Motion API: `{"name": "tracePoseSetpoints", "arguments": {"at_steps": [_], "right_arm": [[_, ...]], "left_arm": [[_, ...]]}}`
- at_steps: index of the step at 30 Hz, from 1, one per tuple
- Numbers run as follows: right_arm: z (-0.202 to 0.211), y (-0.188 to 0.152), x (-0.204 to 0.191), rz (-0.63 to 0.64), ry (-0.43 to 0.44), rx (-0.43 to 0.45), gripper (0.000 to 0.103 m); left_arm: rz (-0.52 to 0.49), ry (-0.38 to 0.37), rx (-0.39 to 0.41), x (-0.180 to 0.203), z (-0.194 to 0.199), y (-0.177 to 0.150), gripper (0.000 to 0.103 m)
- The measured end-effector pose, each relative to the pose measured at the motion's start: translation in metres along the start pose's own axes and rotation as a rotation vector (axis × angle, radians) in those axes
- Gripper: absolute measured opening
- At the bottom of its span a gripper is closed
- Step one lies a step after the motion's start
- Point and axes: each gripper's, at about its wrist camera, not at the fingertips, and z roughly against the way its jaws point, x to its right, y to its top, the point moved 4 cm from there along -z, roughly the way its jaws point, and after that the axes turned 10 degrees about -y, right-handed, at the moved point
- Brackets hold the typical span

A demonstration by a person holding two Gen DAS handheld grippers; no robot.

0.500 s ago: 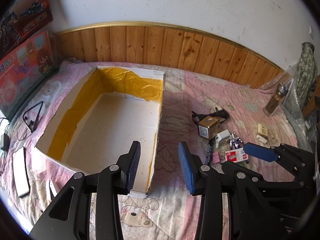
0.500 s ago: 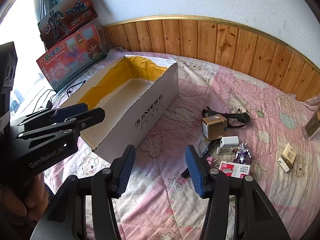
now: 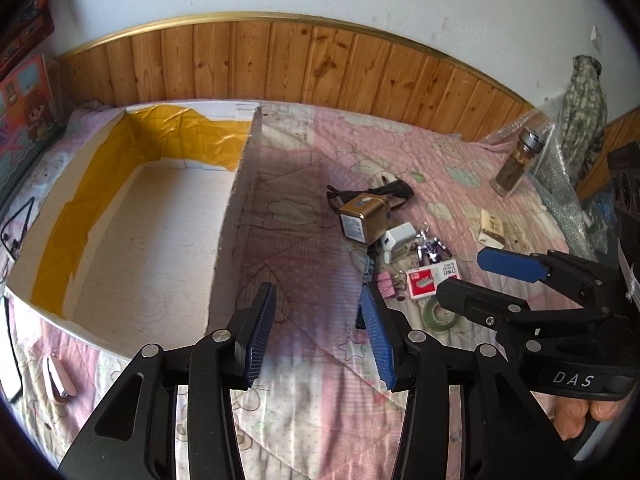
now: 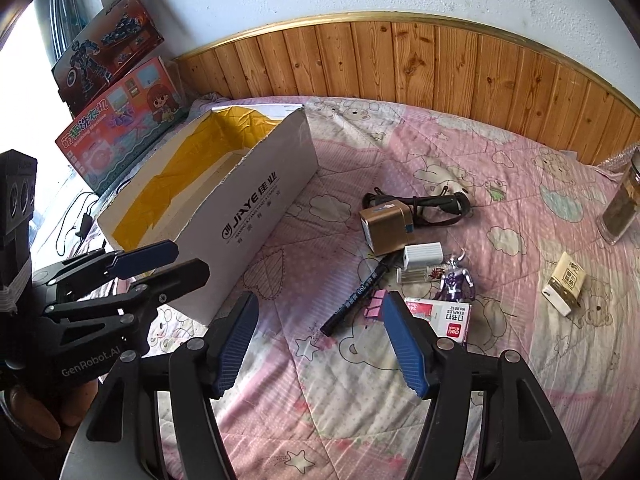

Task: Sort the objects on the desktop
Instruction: 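Move the left gripper toward the black marker among the items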

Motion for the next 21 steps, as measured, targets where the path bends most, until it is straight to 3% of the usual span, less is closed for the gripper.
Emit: {"name": "tracePoseSetpoints", "arguments": {"at_steps": [14,21], "right_arm": [[-0.03,-0.024,0.105,-0.219,-0.016,-0.094,0.067],[-0.057,-0.046,0.111,-0.21,0.056,-0.198,0.062]], "left_arm": [[-0.042,-0.072,-0.139,0.027,-0.073,-0.013,0.047],[-0.045,-0.083,-0.225,0.028,-0.122,-0.019,0.047]]}}
